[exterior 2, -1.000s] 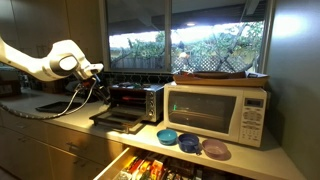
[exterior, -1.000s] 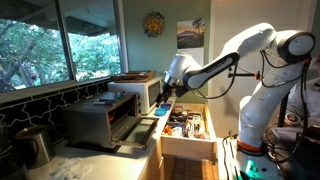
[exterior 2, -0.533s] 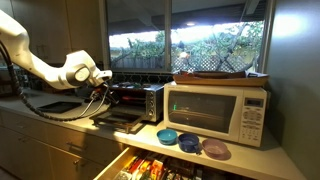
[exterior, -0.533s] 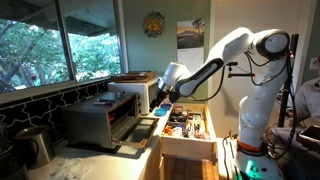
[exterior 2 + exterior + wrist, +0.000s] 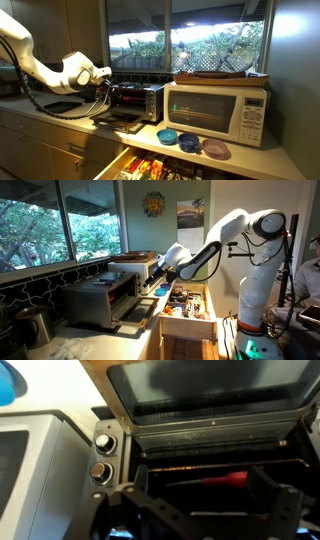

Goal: Pull the tray out of the microwave on the left

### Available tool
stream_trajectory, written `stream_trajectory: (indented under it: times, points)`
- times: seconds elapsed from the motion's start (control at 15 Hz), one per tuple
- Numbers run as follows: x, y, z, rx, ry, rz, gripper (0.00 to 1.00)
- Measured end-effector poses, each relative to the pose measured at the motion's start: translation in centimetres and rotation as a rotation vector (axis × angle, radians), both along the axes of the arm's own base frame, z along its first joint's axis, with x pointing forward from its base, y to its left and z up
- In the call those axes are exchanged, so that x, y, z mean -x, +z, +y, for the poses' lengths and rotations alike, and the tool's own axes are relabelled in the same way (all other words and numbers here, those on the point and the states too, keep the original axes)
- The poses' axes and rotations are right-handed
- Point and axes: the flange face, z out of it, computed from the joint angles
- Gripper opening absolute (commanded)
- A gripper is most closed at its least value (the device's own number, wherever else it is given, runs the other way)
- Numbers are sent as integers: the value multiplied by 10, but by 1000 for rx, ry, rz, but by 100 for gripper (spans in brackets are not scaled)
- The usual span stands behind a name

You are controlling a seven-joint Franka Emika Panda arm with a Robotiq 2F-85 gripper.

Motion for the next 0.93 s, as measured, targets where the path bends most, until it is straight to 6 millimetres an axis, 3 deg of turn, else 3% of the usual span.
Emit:
stream_trajectory:
  times: [0.53,0.93]
  points:
    - [-18,-42,-25,-70,22,-191,100]
    - [-23,-54,-15,-93,39,-192,100]
